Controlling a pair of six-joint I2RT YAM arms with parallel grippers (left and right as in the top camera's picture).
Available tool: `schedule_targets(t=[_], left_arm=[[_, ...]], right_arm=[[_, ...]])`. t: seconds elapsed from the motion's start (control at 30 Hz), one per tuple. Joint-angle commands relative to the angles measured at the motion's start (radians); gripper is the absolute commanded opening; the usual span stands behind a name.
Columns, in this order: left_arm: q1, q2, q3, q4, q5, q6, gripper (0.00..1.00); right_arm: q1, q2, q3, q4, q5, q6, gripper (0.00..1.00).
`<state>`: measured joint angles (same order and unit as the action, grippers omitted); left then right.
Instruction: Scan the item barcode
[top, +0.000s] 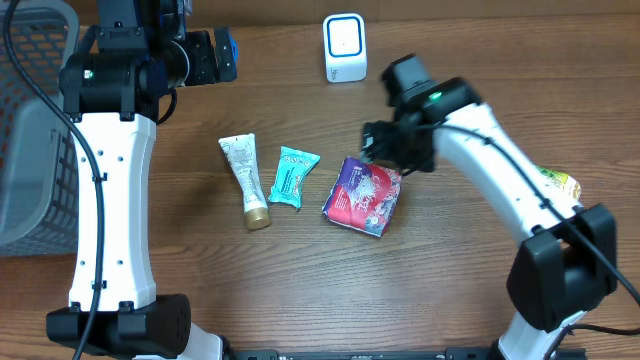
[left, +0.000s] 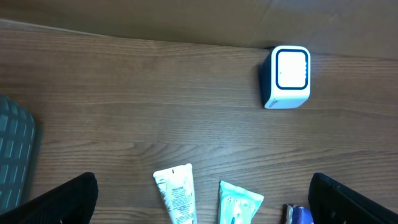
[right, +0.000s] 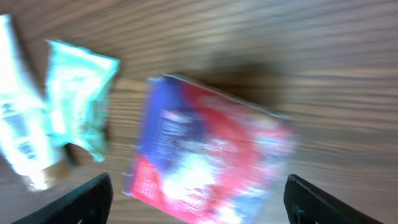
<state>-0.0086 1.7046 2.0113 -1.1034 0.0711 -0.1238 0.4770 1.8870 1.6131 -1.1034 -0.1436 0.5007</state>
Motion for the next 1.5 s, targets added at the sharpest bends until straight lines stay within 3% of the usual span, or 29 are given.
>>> schedule_targets(t=[0.0, 0.1, 0.2, 0.43, 0.5, 0.67, 0.83, 0.93, 1.1, 1.33, 1.47], left_arm=[[0.001, 0.008, 0.013, 0.0, -0.003, 0.019, 1.0], [0.001, 0.008, 0.013, 0.0, -0.003, 0.019, 1.0], [0.001, 0.008, 0.013, 0.0, -0.003, 0.019, 1.0], [0.001, 0.008, 0.013, 0.0, -0.003, 0.019, 1.0], [0.001, 0.008, 0.013, 0.0, -0.003, 0.019, 1.0], [0.001, 0.008, 0.013, 0.0, -0.003, 0.019, 1.0], [0.001, 0.008, 0.013, 0.0, -0.003, 0.019, 1.0], [0.001, 0.008, 0.013, 0.0, -0.003, 0.019, 1.0], [0.001, 0.008, 0.013, 0.0, -0.003, 0.019, 1.0], [0.001, 0.008, 0.013, 0.0, -0.003, 0.019, 1.0], [0.001, 0.008, 0.013, 0.0, -0.003, 0.019, 1.0]], right_arm=[[0.104, -0.01, -0.06, 0.104, -0.011, 0.138, 0.88], [0.181, -0.002, -0.122, 0.227, 0.002, 0.215, 0.81], [0.225, 0.018, -0.137, 0.208, 0.072, 0.303, 0.74], [0.206, 0.023, -0.134, 0.02, 0.2, 0.303, 0.76], [0.187, 0.023, -0.134, -0.04, 0.231, 0.299, 0.8], [0.109, 0.023, -0.135, -0.112, 0.285, 0.177, 0.87], [0.055, 0.023, -0.135, -0.052, 0.097, 0.05, 0.87], [0.05, 0.023, -0.144, 0.003, -0.064, 0.057, 0.88], [0.047, 0.023, -0.229, 0.019, -0.007, 0.212, 0.86], [0.031, 0.023, -0.329, 0.031, -0.008, 0.202, 0.86], [0.034, 0.023, -0.335, 0.052, -0.018, 0.203, 0.81]])
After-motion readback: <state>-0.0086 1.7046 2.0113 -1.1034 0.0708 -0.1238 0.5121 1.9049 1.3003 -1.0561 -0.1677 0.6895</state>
